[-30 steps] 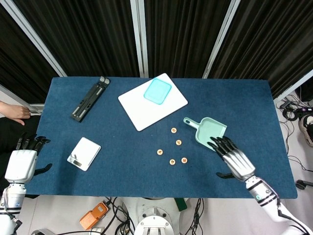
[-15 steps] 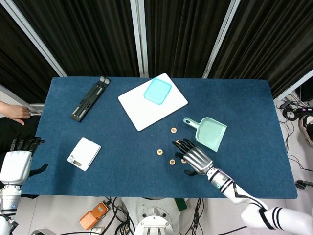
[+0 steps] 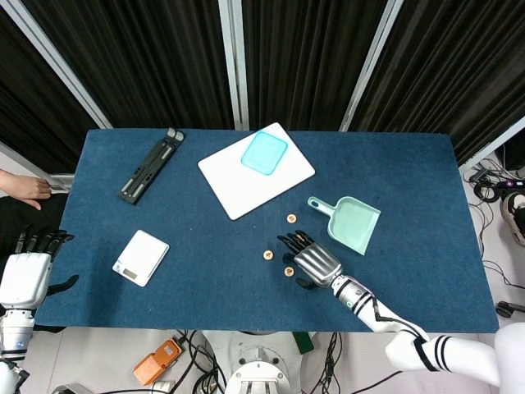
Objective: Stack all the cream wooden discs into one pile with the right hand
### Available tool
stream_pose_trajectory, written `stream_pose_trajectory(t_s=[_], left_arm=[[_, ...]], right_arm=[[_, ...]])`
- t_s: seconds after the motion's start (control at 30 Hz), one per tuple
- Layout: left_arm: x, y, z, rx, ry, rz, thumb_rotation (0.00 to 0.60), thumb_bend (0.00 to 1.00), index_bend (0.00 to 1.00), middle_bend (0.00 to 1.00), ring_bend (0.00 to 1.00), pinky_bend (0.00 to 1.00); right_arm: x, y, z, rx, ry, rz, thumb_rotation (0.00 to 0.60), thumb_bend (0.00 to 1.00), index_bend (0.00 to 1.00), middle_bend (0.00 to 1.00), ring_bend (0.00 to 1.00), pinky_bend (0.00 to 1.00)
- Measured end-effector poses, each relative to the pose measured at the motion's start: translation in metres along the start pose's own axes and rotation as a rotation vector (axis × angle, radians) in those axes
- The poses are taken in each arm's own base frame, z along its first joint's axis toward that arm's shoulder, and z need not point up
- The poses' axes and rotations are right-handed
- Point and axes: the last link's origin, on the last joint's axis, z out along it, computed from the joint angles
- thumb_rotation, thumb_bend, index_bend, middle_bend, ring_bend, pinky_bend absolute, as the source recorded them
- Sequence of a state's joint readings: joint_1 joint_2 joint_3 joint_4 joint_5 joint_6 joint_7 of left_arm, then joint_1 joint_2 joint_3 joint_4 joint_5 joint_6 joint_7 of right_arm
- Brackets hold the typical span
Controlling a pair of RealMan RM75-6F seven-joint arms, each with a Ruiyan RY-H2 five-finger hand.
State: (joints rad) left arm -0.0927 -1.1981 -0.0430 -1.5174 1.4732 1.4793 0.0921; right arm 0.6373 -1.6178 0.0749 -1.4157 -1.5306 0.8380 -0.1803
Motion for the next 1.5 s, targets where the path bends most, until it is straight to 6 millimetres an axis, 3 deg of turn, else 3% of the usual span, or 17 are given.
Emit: stream_pose_trajectory(t_s=[0.83,1.1,1.5], left_arm=[[0.0,-0.004,-0.002,0.009,0.005,-0.002,0.6,0.07,0.27,0.21,0.12,0.01],[0.001,-0.004,-0.002,0.011,0.006,0.002,0.6,0.07,0.27,0.21,0.12,0.01],[0.0,-0.006,-0.002,0.015,0.001,0.006,0.6,0.07,0.27,0.21,0.12,0.01]], right_arm=[[0.0,0.0,0.014,0.004,0.033,0.041,0.6,0.55,0.56,0.03,0.0,0.0],[0.02,-0.004,0.033,0.007,0.076,0.05,0.6,0.55,0.55,0.03,0.0,0.0],[0.019,-0.012,0.06,-0.01,0.049,0.04,0.6,0.55,0.52,0.03,0.0,0.0]])
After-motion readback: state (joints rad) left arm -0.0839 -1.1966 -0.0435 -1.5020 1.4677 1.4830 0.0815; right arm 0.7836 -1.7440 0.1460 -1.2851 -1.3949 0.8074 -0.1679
